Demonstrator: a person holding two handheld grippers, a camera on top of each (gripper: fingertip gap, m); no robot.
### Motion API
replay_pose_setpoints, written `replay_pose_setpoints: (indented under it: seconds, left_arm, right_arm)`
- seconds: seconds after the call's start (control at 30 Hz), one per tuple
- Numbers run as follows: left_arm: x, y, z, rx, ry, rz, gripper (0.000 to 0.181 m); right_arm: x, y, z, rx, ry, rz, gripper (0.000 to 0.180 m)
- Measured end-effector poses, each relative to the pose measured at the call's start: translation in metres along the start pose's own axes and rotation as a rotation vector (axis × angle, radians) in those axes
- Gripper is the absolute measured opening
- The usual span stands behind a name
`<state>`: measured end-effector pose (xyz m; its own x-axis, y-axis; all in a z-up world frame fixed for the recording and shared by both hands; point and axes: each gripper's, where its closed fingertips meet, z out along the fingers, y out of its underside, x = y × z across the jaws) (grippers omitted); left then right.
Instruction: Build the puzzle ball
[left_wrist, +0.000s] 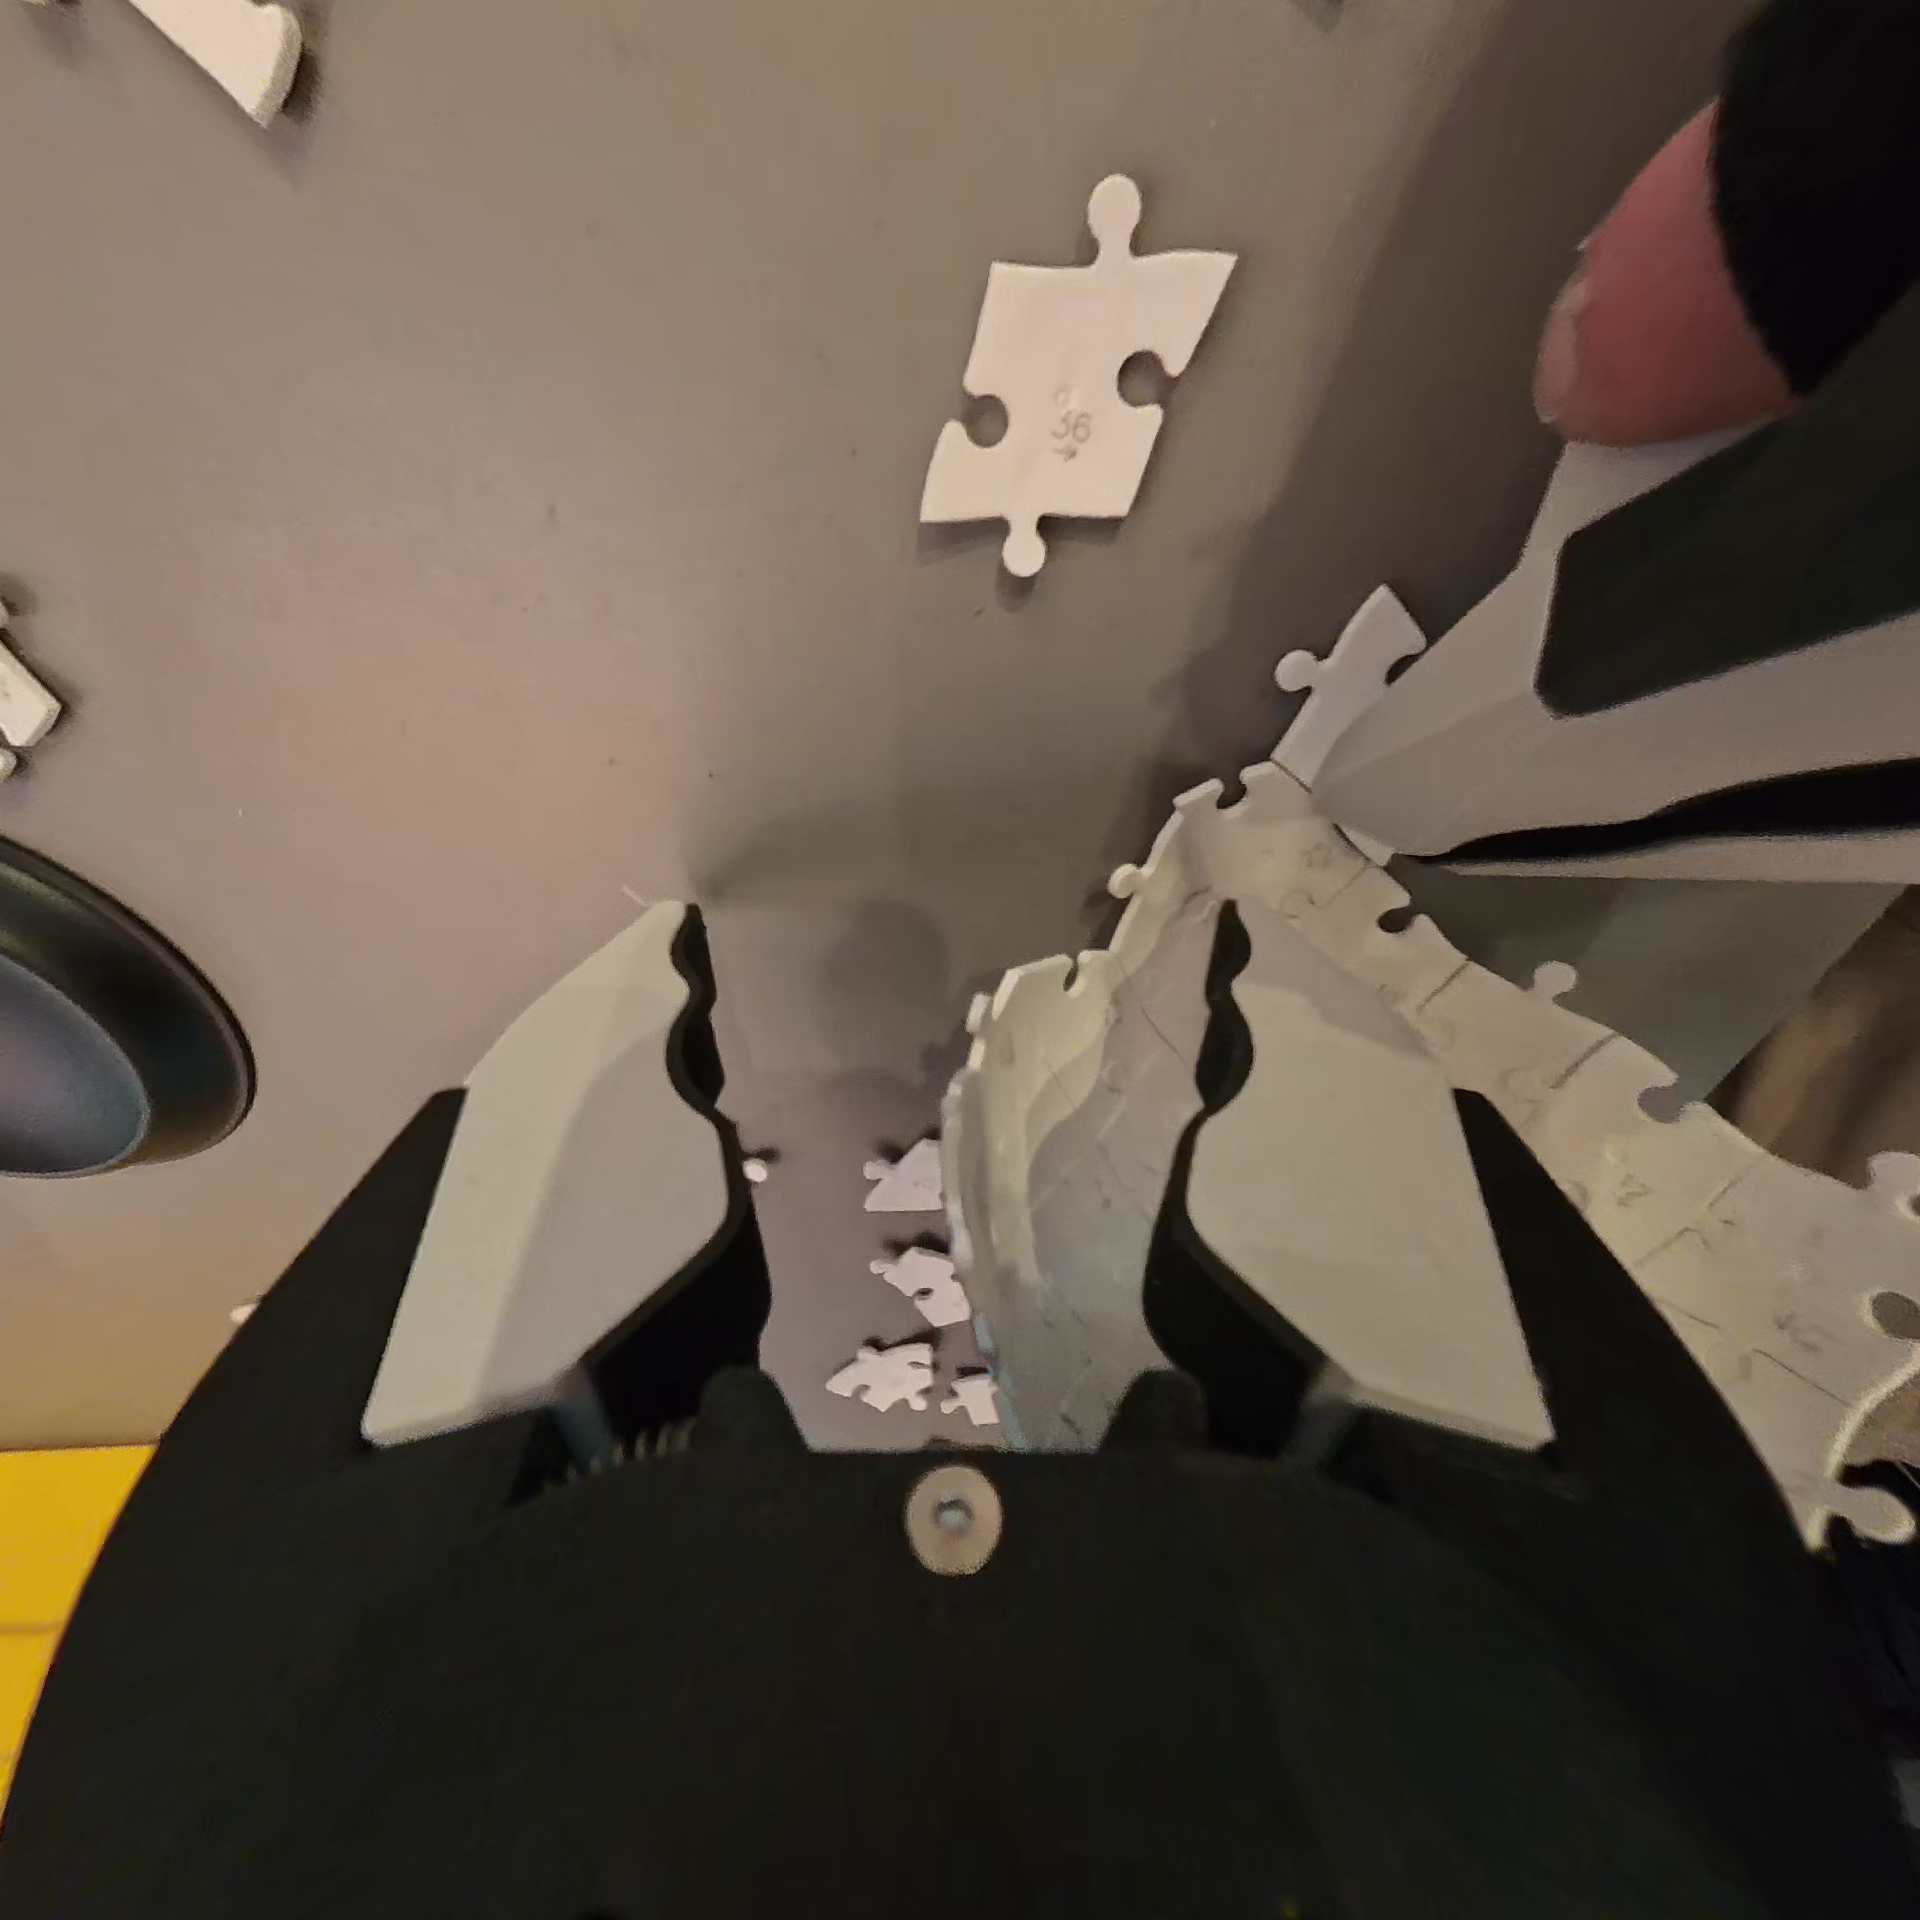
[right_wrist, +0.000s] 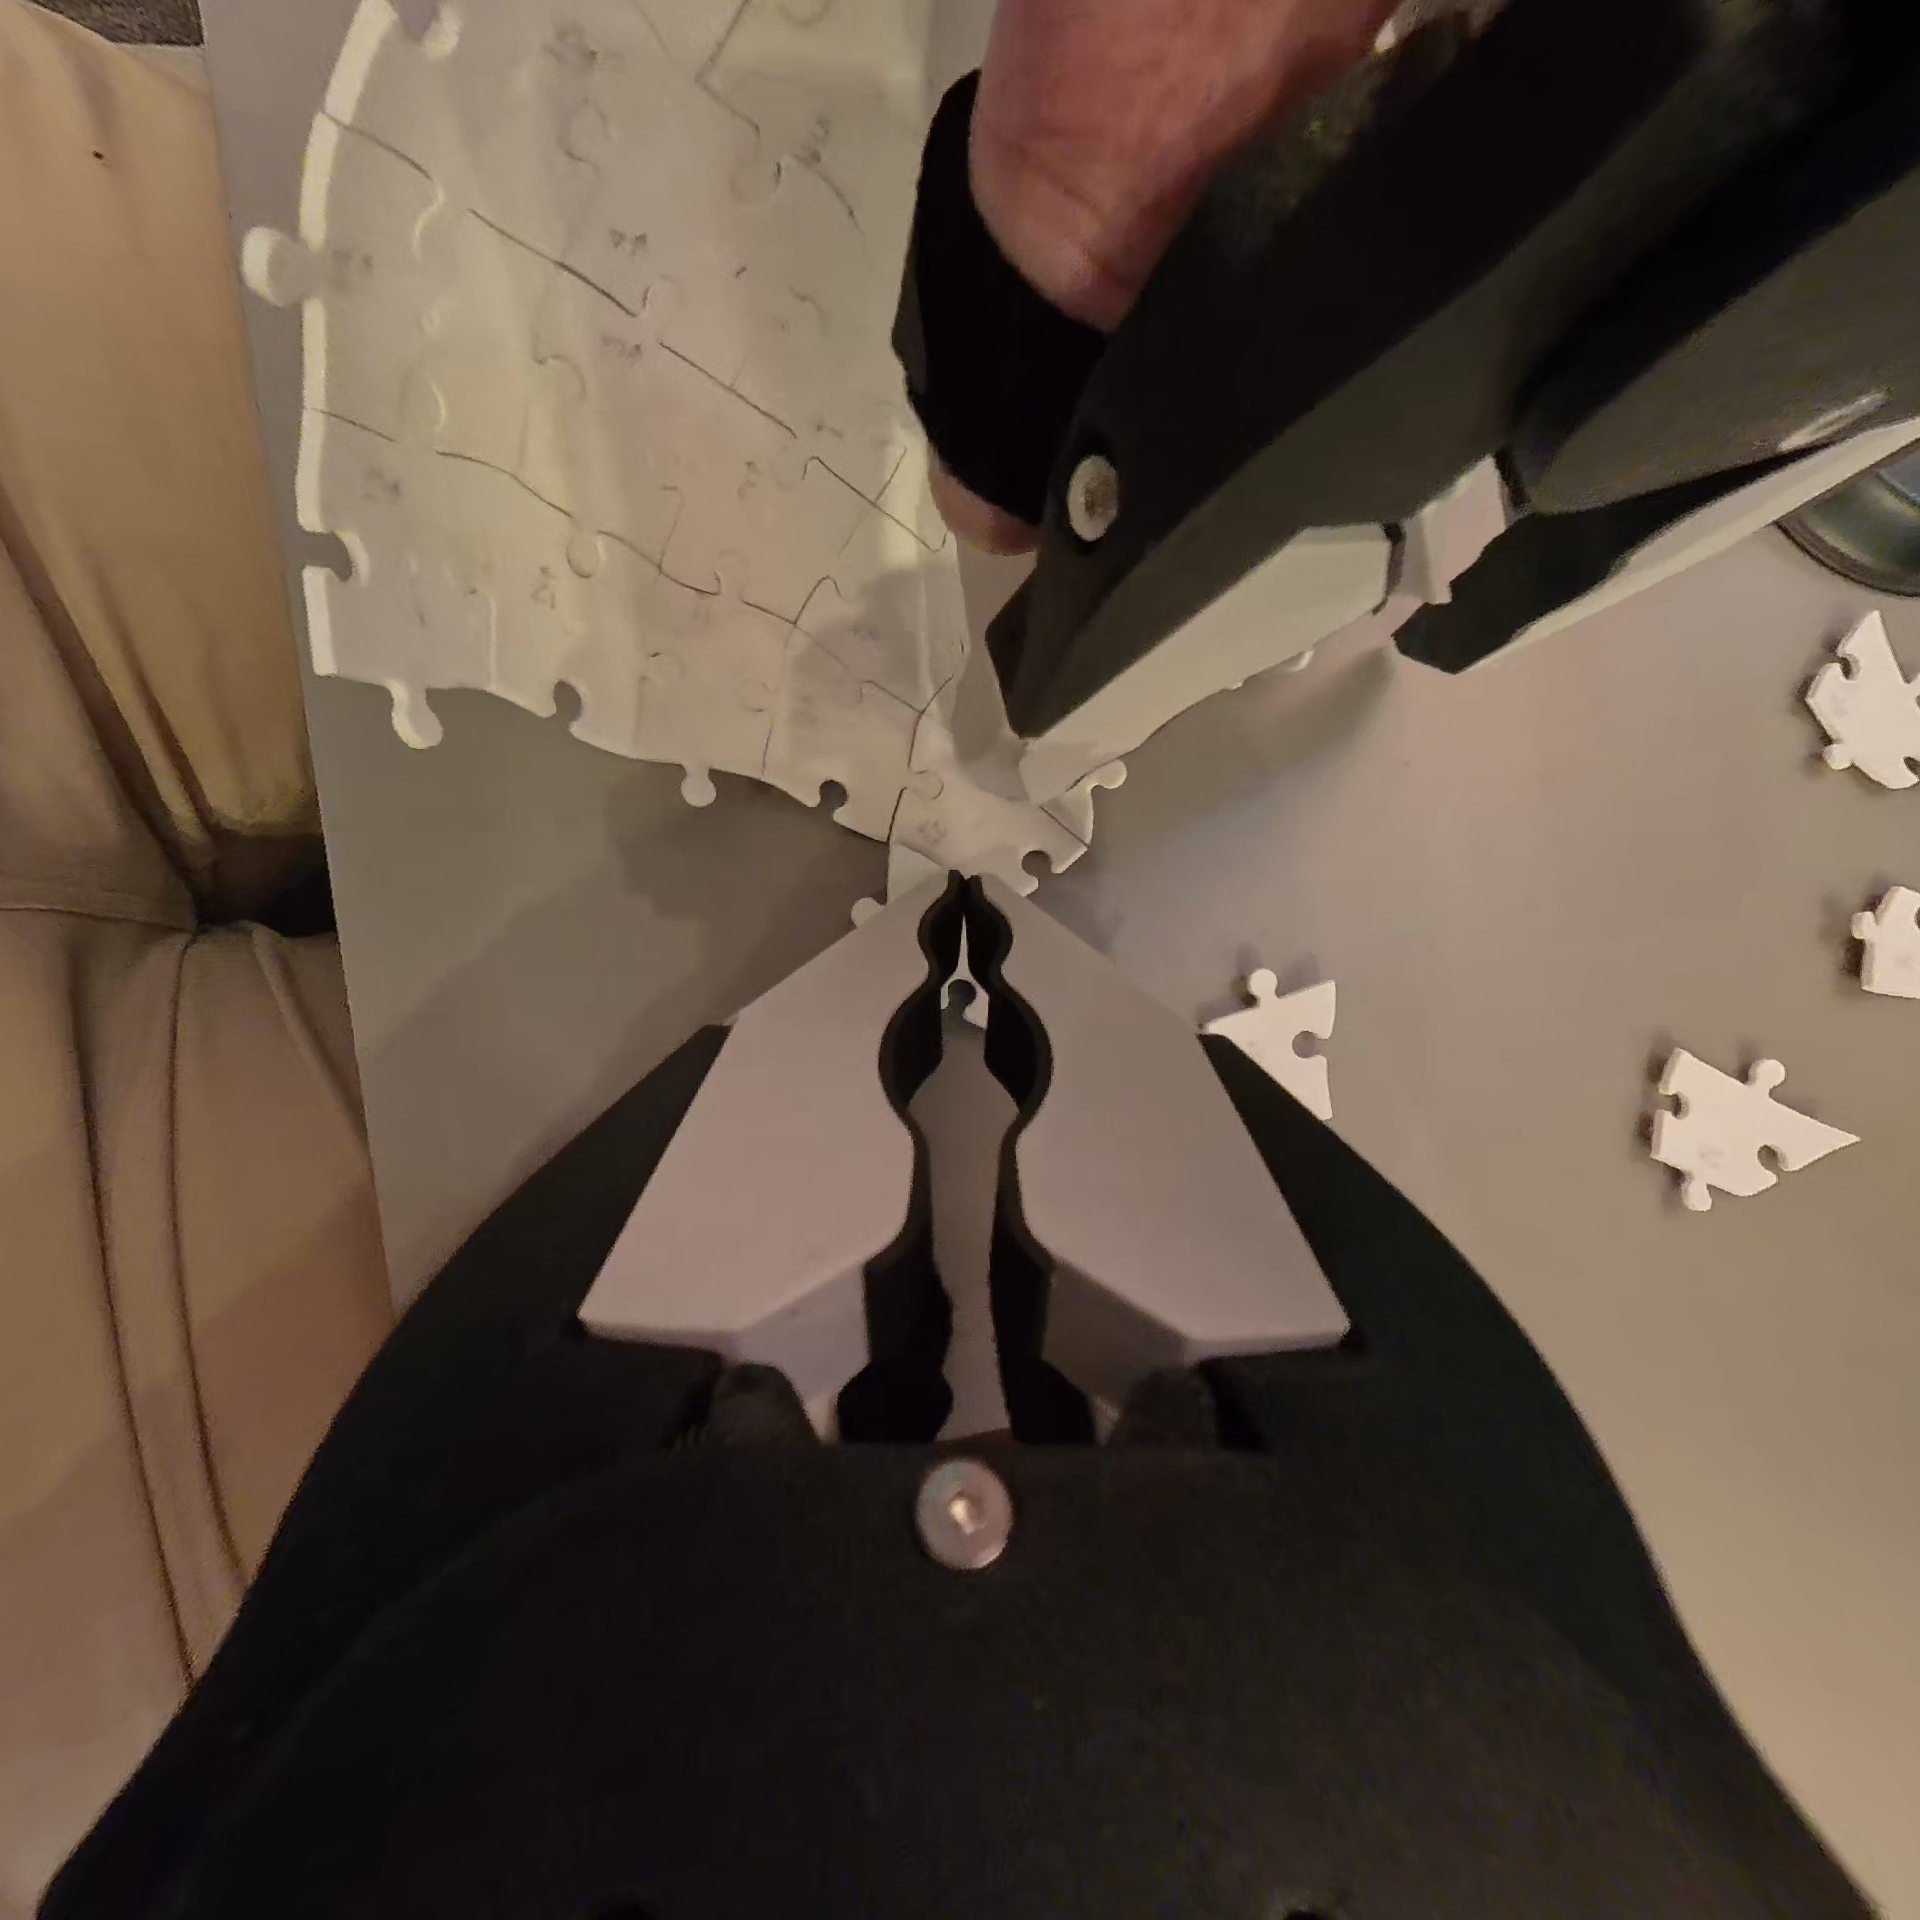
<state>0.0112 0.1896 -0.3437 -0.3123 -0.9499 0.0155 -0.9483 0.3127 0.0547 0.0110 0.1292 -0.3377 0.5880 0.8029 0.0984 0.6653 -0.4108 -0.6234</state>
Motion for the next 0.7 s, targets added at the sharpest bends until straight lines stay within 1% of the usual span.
replay_pose_setpoints:
  seconds: [0.23,0.37,0.5,0.7]
  left_arm:
    - [0.010,-0.007,-0.006,0.027,0.047,-0.051,0.089]
    - [0.012,-0.012,-0.013,0.074,0.072,-0.095,0.087]
    - [0.012,-0.021,-0.023,0.153,0.111,-0.158,0.084]
    - [0.004,-0.032,-0.035,0.255,0.103,-0.228,0.084]
  right_arm:
    - [0.001,0.000,0.001,0.003,0.015,0.001,0.000]
    - [0.000,0.000,0.001,0.006,0.032,-0.022,0.000]
    - [0.000,0.000,0.001,0.016,0.041,-0.041,0.000]
    - [0.000,0.000,0.001,0.016,0.093,-0.131,0.000]
